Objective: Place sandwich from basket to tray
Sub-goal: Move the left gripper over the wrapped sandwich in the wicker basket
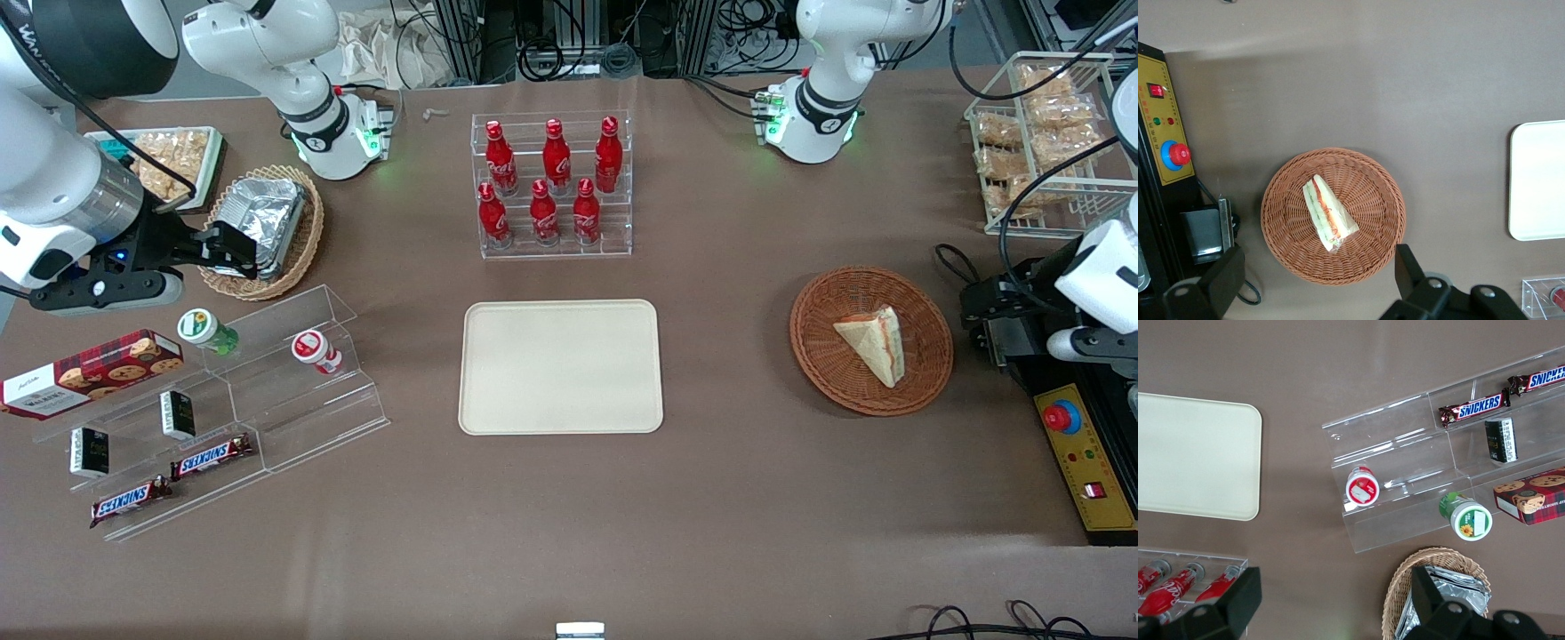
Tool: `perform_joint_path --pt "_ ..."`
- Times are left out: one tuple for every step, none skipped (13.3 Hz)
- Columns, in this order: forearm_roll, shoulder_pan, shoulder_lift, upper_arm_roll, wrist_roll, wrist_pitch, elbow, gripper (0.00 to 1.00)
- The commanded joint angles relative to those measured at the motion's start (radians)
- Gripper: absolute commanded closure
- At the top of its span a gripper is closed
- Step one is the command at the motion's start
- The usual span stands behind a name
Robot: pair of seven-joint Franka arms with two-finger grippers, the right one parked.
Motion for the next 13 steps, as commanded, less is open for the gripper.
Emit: perform_joint_path --pt "-0.015 -0.001 0.017 -0.003 -0.019 -0.017 0.033 0.00" --pt "-0.011 -0.001 0.018 -0.005 -0.020 -0.017 0.035 0.00" --pt "-0.002 -0.001 0.020 -0.005 -0.029 -0.018 0.033 0.00" --pt "0.005 -0.002 0.020 -0.005 -0.029 -0.021 0.027 0.00" --pt "-0.012 0.005 0.015 0.000 -0.054 -0.037 0.009 0.00" --pt "-0.012 0.007 0.008 0.001 -0.140 -0.043 -0.029 0.00" --pt "-0.012 0.007 0.008 0.001 -0.251 -0.041 -0.049 0.00" --pt "-0.012 0.005 0.008 0.000 -0.353 -0.035 -0.071 0.00" --pt "0.000 0.004 -0.006 0.000 -0.403 0.000 -0.114 0.00" --pt "0.006 0.004 -0.041 0.000 -0.422 0.065 -0.196 0.00" --pt "0.008 0.004 -0.082 0.001 -0.430 0.122 -0.296 0.00" --pt "0.008 0.007 -0.128 0.003 -0.468 0.199 -0.401 0.00" --pt "0.008 0.007 -0.168 0.003 -0.561 0.281 -0.507 0.00"
